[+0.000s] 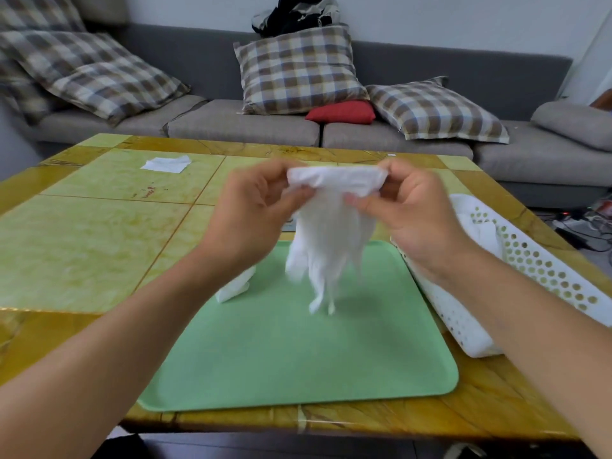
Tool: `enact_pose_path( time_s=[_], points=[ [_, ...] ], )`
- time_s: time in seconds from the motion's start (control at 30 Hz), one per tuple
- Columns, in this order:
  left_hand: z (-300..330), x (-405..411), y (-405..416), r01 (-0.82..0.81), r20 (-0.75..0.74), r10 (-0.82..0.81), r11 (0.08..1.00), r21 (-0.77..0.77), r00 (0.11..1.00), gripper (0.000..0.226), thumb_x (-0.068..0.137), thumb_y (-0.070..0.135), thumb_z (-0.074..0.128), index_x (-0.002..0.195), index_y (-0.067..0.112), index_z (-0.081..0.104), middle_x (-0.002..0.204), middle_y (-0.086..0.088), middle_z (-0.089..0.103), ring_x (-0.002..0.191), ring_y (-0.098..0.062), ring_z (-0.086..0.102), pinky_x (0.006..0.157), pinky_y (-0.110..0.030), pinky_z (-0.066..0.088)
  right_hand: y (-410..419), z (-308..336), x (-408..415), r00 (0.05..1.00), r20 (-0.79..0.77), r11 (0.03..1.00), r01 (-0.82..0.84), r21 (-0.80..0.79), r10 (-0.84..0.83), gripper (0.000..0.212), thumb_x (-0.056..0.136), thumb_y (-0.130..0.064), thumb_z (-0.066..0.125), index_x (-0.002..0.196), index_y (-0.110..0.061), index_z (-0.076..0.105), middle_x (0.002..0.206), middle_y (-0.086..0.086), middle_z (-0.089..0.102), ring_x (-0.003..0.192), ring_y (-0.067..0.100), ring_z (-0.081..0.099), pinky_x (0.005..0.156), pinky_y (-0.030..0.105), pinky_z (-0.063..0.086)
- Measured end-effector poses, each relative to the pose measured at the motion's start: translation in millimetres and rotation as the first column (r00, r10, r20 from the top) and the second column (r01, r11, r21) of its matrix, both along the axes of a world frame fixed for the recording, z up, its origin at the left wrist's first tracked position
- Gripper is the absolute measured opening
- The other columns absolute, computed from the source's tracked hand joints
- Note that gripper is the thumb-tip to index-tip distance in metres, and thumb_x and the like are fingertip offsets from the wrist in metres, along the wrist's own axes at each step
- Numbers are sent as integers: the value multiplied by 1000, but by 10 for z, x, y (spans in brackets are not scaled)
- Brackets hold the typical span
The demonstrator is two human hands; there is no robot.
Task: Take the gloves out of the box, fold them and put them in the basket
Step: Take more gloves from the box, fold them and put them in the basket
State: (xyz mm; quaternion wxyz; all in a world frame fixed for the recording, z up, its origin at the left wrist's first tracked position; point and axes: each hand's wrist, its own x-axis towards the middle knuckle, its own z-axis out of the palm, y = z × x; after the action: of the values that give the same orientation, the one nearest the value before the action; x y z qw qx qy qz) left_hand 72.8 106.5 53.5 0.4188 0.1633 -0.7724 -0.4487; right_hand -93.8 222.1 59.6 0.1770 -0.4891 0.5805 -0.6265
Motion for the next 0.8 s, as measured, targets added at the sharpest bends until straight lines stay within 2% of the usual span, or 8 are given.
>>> enact_pose_path(
  time_s=[0.07, 0.17, 0.27, 0.37, 0.43, 0.5, 0.67, 0.8],
  points=[
    [205, 89, 15, -39, -93, 13, 958, -283, 996, 18, 93, 6, 69, 101, 22, 73, 96, 11, 77, 94, -8, 73, 88, -26, 55, 77, 184, -24, 977, -210, 982, -12, -188, -28, 16, 84, 4, 76, 87, -3, 62, 88, 7, 73, 84, 14, 71, 80, 31, 59],
    [101, 185, -45, -40, 42, 63, 906, -421, 997, 25, 86, 3, 73, 99, 23, 76, 100, 14, 75, 97, -1, 70, 91, -18, 51, 146, 69, -76, 961, -275, 996, -40, -81, 16, 21, 77, 9, 79, 85, -3, 64, 92, 8, 75, 91, 19, 74, 86, 34, 60],
    [-163, 201, -136, 179, 391, -26, 916, -359, 920, 34, 81, 4, 79, 90, 37, 75, 91, 24, 74, 89, 7, 67, 85, -9, 46, 161, -264, -93, 930, -357, 967, 11, 256, 84, 34, 78, 17, 71, 82, -17, 68, 91, -3, 76, 89, 7, 72, 88, 38, 59],
    [-459, 207, -190, 477, 749, -218, 867, -146, 626, 19, 84, 14, 81, 92, 31, 78, 89, 23, 75, 87, 4, 69, 85, -11, 49, 220, -475, -71, 745, -513, 777, -11, 629, 426, 32, 83, 6, 65, 83, -25, 69, 90, -10, 72, 87, 2, 67, 87, 34, 57],
    [-596, 207, -152, 548, 809, -303, 836, -28, 504, 12, 84, 19, 81, 94, 25, 79, 90, 16, 76, 86, 0, 70, 85, -17, 53, 257, -499, -2, 566, -545, 653, 15, 757, 618, 25, 84, -1, 62, 87, -26, 68, 93, -10, 70, 90, 6, 65, 85, 33, 55],
    [-653, 199, -107, 581, 819, -344, 814, 15, 460, 11, 84, 22, 81, 95, 24, 79, 91, 11, 76, 86, -3, 70, 88, -26, 55, 287, -476, 56, 498, -531, 602, 21, 798, 686, 19, 86, -6, 62, 90, -24, 68, 94, -9, 69, 93, 9, 63, 84, 35, 54],
    [-652, 198, -72, 601, 834, -382, 796, 78, 398, 10, 85, 27, 80, 94, 29, 79, 92, 13, 75, 89, -4, 68, 91, -34, 54, 337, -427, 54, 505, -440, 521, -23, 853, 743, 9, 86, -18, 68, 94, -21, 73, 95, -9, 70, 93, 6, 62, 86, 32, 53],
    [-561, 228, -47, 634, 872, -368, 769, 90, 323, 16, 81, 28, 79, 97, 32, 78, 99, 16, 72, 96, -1, 64, 95, -29, 51, 353, -373, -34, 534, -345, 438, -53, 897, 772, 11, 84, -25, 73, 93, -31, 76, 102, -15, 70, 99, -2, 61, 92, 29, 53]
  ],
)
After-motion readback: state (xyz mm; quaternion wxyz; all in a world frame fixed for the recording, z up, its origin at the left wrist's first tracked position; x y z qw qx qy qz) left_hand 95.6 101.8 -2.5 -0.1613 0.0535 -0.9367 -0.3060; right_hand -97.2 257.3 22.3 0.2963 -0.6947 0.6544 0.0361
